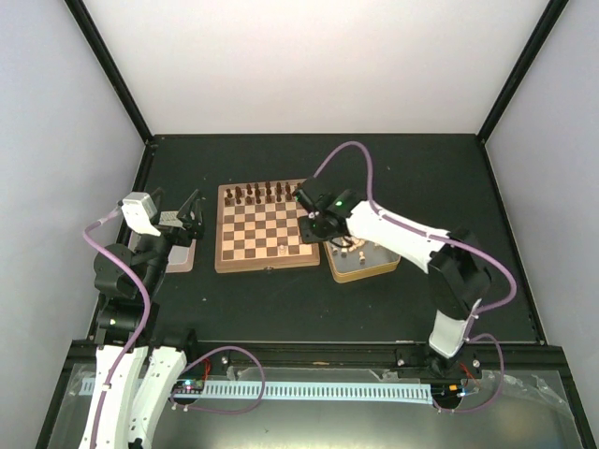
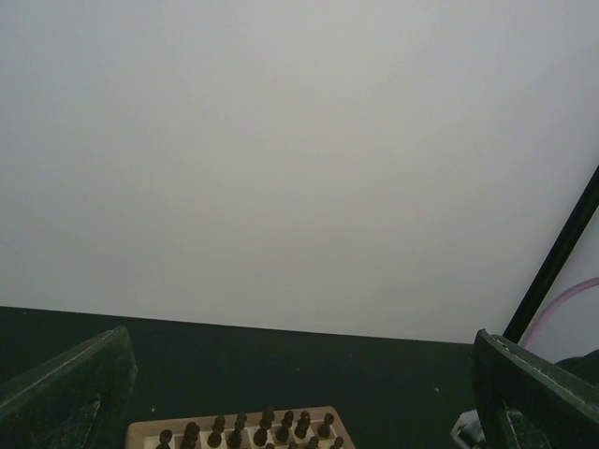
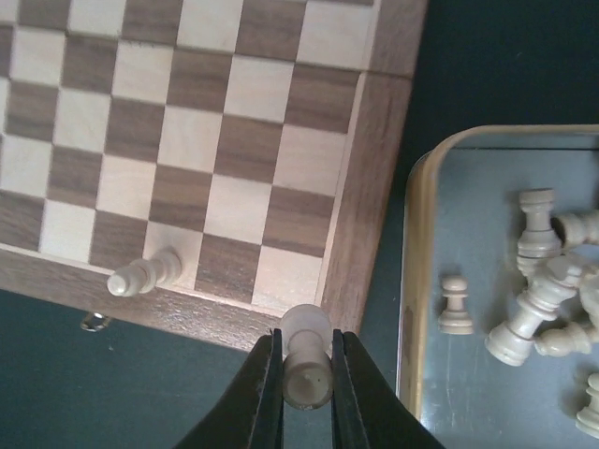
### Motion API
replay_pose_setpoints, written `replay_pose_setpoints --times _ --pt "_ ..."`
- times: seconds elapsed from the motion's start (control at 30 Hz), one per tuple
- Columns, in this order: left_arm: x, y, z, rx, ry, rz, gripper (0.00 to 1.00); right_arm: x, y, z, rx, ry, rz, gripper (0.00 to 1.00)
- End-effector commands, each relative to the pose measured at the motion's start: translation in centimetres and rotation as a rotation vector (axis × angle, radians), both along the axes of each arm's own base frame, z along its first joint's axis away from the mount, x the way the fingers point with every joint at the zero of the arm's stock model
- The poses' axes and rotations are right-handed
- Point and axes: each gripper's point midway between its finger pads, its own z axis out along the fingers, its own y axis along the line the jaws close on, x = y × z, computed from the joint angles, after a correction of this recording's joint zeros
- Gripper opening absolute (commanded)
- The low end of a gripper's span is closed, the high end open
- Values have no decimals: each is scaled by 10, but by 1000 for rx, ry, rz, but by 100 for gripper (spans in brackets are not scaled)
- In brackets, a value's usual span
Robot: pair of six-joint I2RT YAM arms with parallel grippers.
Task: Set up the chess pieces on the board
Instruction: Pick up the chess piece from the storage box, then place the chess piece on the chessboard.
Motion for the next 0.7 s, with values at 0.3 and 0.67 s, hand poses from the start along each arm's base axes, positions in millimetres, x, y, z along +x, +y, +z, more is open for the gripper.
replay_pose_setpoints --times 0.3,0.67 --pt "0 2 -1 8 -3 12 99 -11 14 -32 -249 22 88 10" --pt "1 3 -1 8 -2 14 99 -17 31 -48 -217 86 107 12"
